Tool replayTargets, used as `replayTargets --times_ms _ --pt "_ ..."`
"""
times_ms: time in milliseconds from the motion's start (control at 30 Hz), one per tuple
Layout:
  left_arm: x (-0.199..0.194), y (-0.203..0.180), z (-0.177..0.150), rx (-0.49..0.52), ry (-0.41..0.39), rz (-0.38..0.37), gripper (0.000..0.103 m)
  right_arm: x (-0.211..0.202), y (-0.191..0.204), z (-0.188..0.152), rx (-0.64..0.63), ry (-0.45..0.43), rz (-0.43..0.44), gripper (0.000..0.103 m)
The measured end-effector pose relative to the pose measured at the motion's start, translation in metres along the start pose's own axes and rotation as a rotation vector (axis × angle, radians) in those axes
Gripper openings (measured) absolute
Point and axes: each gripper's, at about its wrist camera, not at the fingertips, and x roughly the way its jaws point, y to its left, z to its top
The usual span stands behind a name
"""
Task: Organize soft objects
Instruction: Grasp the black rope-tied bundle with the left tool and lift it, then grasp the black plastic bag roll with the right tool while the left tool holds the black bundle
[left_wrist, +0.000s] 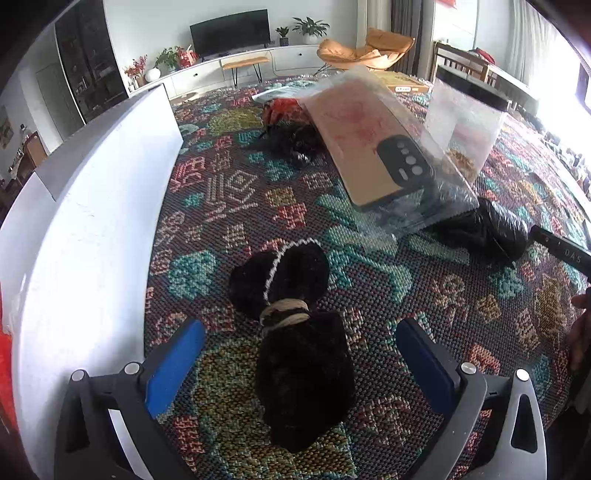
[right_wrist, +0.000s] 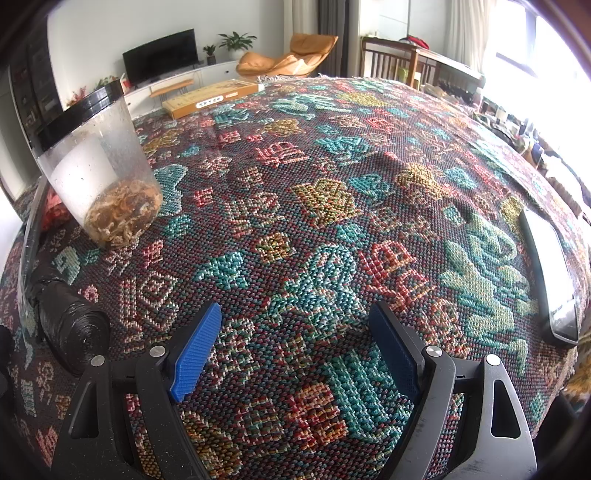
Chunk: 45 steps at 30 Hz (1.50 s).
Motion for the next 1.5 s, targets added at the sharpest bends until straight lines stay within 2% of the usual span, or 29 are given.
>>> replayTargets --times_ms 100,167,267,967,1067,1167,1200,1233,1267,1300,1333,1367,1433,1467,1500 --pt "0.011 -0.001 -0.013 -0.007 0.020 -0.002 0.103 0.000 0.000 0.000 0.000 0.000 0.001 0.084" --pt "0.008 0.007 -0.019 -0.070 -0.025 -0.030 0.103 0.000 0.000 0.000 0.000 0.000 0.001 0.084" --pt "0.004 0.005 -0.025 -0.065 -0.068 -0.019 0.103 0.000 0.000 0.000 0.000 0.000 0.000 0.084" --pt "0.005 0.005 -0.026 -0.073 -0.079 -0.014 0.103 0.000 0.000 0.000 0.000 0.000 0.001 0.084" --pt "0.005 0.005 -0.025 -0.072 -0.074 -0.013 0.103 0.000 0.000 0.000 0.001 0.000 0.002 0.085" --pt "0.004 0.006 -0.018 -0.053 0.004 -0.017 0.102 -0.002 -0.001 0.000 -0.011 -0.001 0.040 0.085" --pt "0.001 0.007 -0.017 -0.050 0.004 -0.010 0.097 -0.004 0.001 0.000 -0.043 0.013 0.084 0.085" --pt "-0.003 0.008 -0.017 -0.041 -0.012 -0.003 0.093 -0.010 0.005 0.002 -0.086 0.025 0.177 0.083" --pt "-0.004 0.008 -0.019 -0.028 -0.016 0.005 0.087 -0.021 0.013 0.003 -0.139 0.017 0.301 0.082" --pt "-0.003 0.008 -0.020 -0.019 -0.008 0.003 0.083 -0.036 0.025 0.004 -0.213 -0.008 0.389 0.083" --pt "-0.003 0.009 -0.021 -0.029 -0.016 -0.017 0.082 -0.050 0.042 0.005 -0.314 -0.043 0.421 0.084" --pt "-0.002 0.011 -0.021 -0.045 -0.018 -0.033 0.077 -0.060 0.062 0.005 -0.421 -0.070 0.413 0.084" --pt "-0.004 0.010 -0.022 -0.051 -0.033 -0.029 0.061 -0.059 0.104 0.004 -0.598 -0.053 0.391 0.084" --pt "-0.006 0.010 -0.021 -0.050 -0.032 -0.036 0.045 -0.050 0.123 0.004 -0.657 -0.019 0.380 0.084" --pt "-0.007 0.010 -0.021 -0.053 -0.026 -0.047 0.036 -0.039 0.138 0.004 -0.689 0.016 0.372 0.082"
